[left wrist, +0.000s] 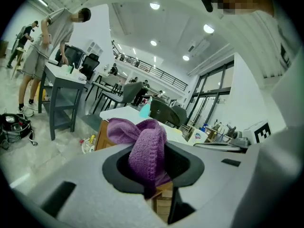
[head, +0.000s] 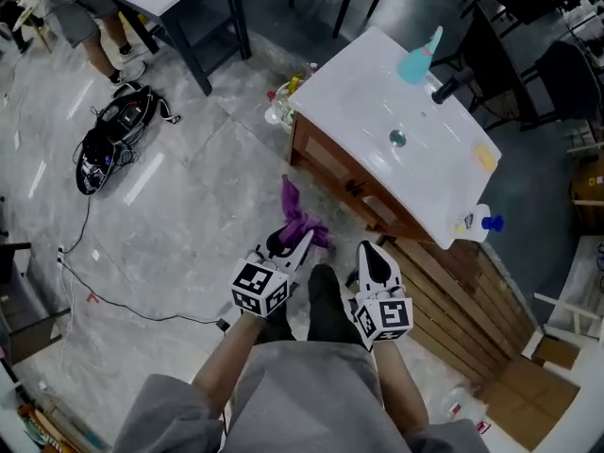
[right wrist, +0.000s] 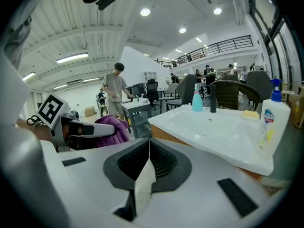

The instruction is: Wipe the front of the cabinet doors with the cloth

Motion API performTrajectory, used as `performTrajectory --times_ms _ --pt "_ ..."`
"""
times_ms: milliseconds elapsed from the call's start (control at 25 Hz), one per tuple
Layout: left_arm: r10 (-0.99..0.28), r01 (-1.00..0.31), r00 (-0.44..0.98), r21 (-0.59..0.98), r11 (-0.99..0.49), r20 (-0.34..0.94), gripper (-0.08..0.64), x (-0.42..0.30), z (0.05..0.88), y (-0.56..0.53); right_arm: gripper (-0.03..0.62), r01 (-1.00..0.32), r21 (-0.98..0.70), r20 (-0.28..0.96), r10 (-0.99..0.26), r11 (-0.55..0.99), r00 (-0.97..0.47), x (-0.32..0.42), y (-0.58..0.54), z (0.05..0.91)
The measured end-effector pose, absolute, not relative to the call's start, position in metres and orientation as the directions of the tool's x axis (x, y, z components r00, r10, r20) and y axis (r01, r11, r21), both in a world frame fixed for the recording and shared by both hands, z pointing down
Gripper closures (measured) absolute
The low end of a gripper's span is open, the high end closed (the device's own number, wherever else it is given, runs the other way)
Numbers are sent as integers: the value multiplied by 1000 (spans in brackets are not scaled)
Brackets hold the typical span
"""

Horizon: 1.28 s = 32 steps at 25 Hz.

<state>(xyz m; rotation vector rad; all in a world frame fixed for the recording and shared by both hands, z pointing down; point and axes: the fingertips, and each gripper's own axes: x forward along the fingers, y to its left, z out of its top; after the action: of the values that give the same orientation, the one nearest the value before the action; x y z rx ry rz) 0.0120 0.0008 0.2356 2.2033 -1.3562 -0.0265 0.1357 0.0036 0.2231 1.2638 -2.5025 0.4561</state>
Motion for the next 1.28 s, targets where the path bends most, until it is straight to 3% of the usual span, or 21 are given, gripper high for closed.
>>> performTrajectory --times_ms 520,1000,1280 --pt "-911 -890 312 420 -180 270 456 13 293 -79 581 -737 -193 444 -612 648 -654 152 -71 278" --pt "-915 -899 303 399 -181 267 456 -10 355 -95 581 -722 -142 459 -602 677 -654 126 -92 322" --pt "-926 -937 270 292 -190 265 456 -37 387 -118 581 -732 -128 474 -607 669 -638 122 -95 353"
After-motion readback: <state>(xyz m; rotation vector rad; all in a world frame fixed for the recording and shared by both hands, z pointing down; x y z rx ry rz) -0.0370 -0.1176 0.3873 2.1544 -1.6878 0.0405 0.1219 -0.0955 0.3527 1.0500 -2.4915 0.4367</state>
